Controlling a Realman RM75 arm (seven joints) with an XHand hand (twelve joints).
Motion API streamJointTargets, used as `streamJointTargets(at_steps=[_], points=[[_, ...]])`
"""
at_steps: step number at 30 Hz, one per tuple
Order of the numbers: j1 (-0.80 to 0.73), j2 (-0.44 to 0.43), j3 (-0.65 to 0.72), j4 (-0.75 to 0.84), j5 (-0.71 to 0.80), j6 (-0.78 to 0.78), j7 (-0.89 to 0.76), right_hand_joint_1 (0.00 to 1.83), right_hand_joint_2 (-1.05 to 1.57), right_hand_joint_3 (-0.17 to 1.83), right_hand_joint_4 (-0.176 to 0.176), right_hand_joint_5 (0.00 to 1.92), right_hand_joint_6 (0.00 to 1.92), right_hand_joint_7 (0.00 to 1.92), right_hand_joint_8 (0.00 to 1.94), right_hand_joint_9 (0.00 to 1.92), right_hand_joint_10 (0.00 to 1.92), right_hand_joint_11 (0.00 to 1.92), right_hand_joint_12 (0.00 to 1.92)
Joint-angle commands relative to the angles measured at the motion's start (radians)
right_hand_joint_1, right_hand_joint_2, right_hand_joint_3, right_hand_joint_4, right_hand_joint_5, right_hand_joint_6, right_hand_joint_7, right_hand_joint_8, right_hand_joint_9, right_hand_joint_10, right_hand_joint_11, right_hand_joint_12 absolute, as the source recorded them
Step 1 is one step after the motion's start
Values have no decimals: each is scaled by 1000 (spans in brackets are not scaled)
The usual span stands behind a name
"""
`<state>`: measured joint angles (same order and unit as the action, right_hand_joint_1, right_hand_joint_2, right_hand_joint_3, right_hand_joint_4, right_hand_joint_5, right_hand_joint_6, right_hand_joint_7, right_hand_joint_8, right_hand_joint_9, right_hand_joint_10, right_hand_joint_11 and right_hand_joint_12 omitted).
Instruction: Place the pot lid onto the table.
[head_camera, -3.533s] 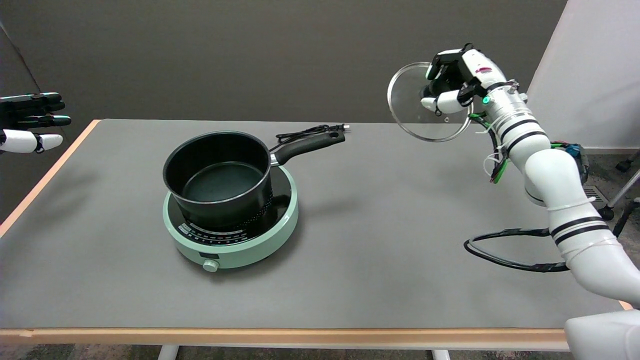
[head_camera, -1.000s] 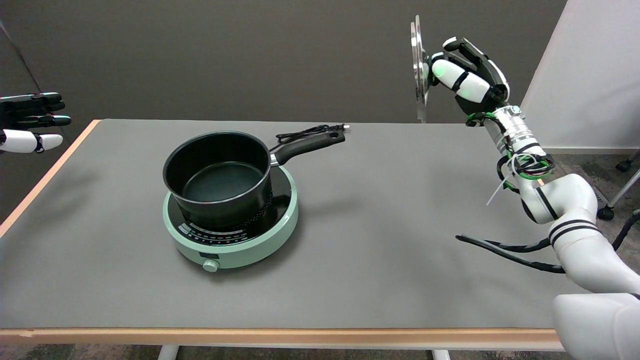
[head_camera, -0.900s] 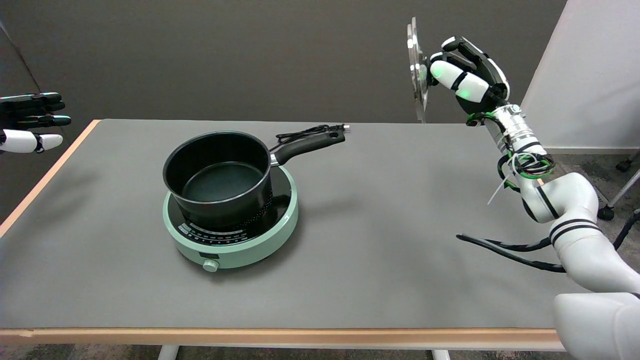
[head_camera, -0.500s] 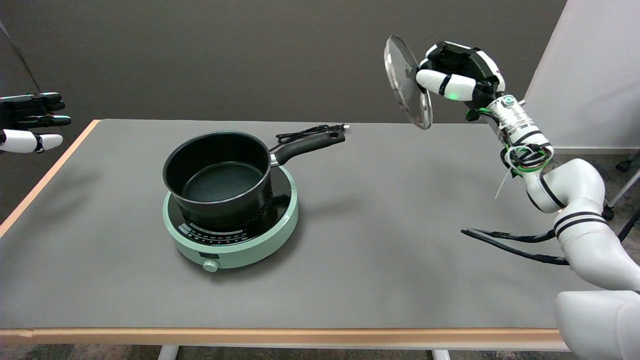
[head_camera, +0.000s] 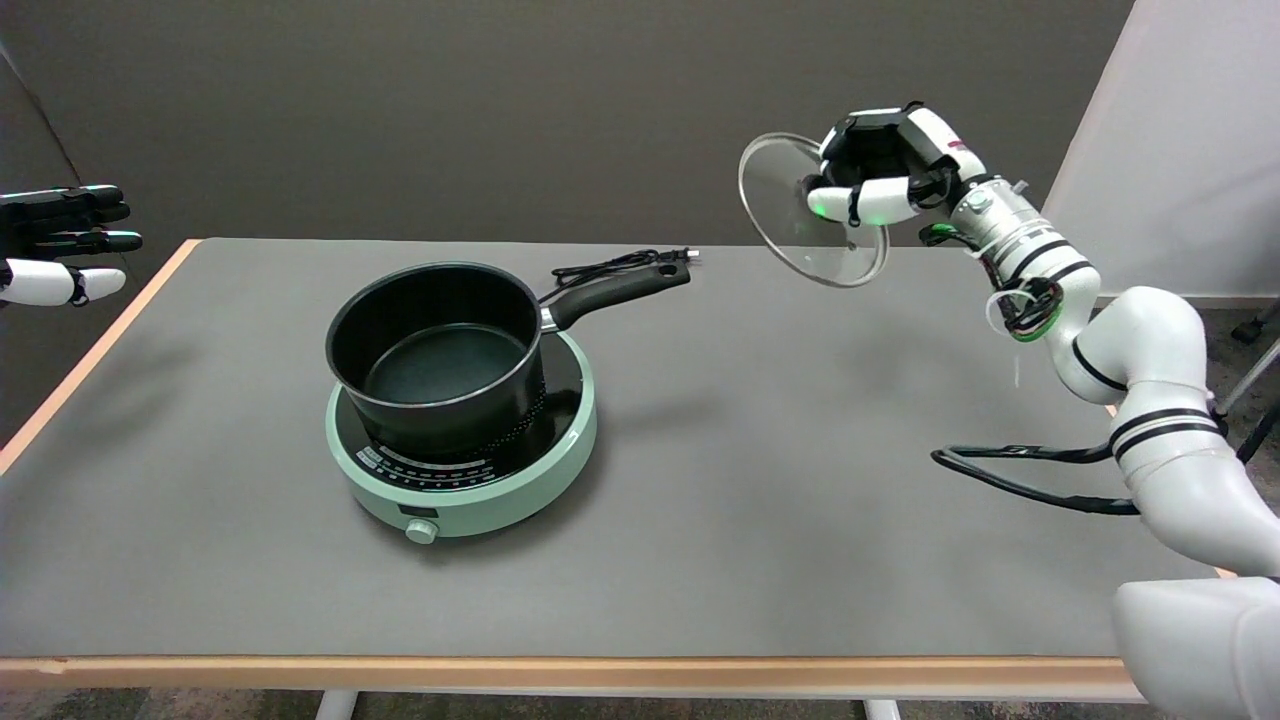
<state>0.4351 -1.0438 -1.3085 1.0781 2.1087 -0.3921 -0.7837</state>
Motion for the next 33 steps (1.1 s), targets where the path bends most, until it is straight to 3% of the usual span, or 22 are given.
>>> streamJointTargets(at_steps=[1, 12, 33], points=[[12, 40, -135, 84, -420, 160, -34, 1212, 945, 438, -22, 801, 1296, 1012, 1119, 937, 1354, 803, 1569], [75, 67, -270, 14, -531, 163, -30, 1211, 945, 440, -20, 800, 1302, 1011, 1115, 937, 1352, 803, 1572], [77, 59, -364, -73, -523, 163, -26, 1213, 934, 460, -24, 800, 1313, 1019, 1105, 943, 1329, 808, 1519]])
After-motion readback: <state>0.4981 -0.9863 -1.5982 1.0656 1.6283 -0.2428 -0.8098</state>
